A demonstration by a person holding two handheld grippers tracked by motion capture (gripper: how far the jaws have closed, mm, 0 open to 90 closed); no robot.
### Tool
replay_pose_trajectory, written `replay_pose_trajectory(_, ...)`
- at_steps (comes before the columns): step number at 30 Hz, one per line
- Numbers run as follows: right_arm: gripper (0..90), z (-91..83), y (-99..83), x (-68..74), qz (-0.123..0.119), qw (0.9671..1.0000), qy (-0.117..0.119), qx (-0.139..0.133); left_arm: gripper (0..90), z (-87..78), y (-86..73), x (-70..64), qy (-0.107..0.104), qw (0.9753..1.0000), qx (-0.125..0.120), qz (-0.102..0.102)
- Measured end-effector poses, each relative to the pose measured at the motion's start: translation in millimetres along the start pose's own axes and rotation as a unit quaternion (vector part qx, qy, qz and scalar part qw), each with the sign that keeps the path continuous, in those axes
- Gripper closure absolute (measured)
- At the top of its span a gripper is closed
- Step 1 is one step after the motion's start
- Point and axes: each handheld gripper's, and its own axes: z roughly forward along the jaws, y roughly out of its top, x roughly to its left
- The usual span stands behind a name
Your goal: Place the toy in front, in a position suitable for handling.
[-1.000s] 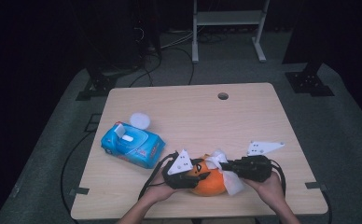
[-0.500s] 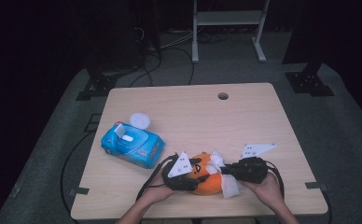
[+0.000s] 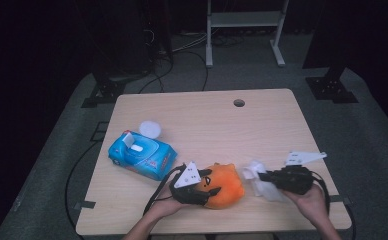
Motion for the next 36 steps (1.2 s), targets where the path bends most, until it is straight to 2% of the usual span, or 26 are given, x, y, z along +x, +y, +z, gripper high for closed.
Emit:
replay_pose_trajectory(1,85.2,-9.7,-6.1,-7.8,0.012,0.9998,-0.016,-0.001,35.7,0.4,0.2,-0.2,0.000,1.0000,0.000,0.000)
replay_pose_trajectory(2,85.2,-9.7,-6.1,-7.8,0.012,0.9998,-0.016,-0.001,35.2,0.4,0.2,-0.2,0.000,1.0000,0.000,0.000)
replay_pose_trajectory(3,85.1,-16.9,-11.2,-13.8,0.015,0.9995,-0.028,-0.001,35.2,0.8,0.5,-0.4,-0.001,1.0000,0.000,0.000)
replay_pose_trajectory(4,84.8,-30.3,-22.7,-25.5,0.028,0.9981,-0.054,0.002,34.6,1.3,0.6,-0.2,-0.001,1.0000,-0.001,-0.001)
replay_pose_trajectory(8,82.8,-41.1,-39.7,-41.4,0.049,0.9953,-0.083,0.010,33.4,1.1,0.7,0.5,-0.002,1.0000,-0.002,-0.003)
replay_pose_trajectory(9,82.3,-42.2,-43.3,-44.5,0.057,0.9950,-0.082,0.009,33.2,0.9,0.6,0.7,-0.002,1.0000,-0.002,-0.003)
replay_pose_trajectory(11,77.6,-42.5,-47.6,-47.7,0.060,0.9937,-0.093,0.016,32.1,0.2,0.6,1.0,-0.003,1.0000,-0.002,-0.003)
replay_pose_trajectory(13,65.3,-41.8,-49.1,-49.1,0.064,0.9924,-0.104,0.017,29.7,-1.1,1.1,1.3,-0.003,1.0000,-0.001,-0.003)
replay_pose_trajectory(17,58.6,-45.2,-48.1,-48.3,0.072,0.9919,-0.105,-0.001,22.5,-5.0,4.2,3.0,0.001,1.0000,-0.003,-0.004)
replay_pose_trajectory(19,57.9,-47.6,-46.7,-46.0,0.069,0.9927,-0.098,-0.016,20.7,-5.9,5.8,3.6,0.001,1.0000,-0.006,-0.007)
replay_pose_trajectory(23,54.9,-44.8,-44.0,-39.7,0.060,0.9945,-0.083,-0.021,17.5,-4.4,7.2,3.6,0.000,0.9999,-0.001,-0.010)
replay_pose_trajectory(28,50.5,-32.9,-35.7,-25.5,0.035,0.9978,-0.048,-0.028,14.3,-3.5,9.1,4.1,0.001,0.9999,0.002,-0.013)
replay_pose_trajectory(32,47.1,-18.4,-26.7,-10.0,0.005,0.9995,-0.028,-0.016,14.6,-3.7,10.4,5.3,0.005,0.9999,0.002,-0.014)
replay_pose_trajectory(34,46.6,-12.6,-23.7,-4.3,-0.005,0.9998,-0.017,-0.013,19.7,-3.1,9.9,6.3,0.006,0.9998,0.003,-0.016)
replay_pose_trajectory(36,45.8,-8.1,-21.6,0.3,-0.011,0.9998,-0.008,-0.013,19.9,-2.2,10.7,7.8,0.004,0.9998,0.002,-0.021)
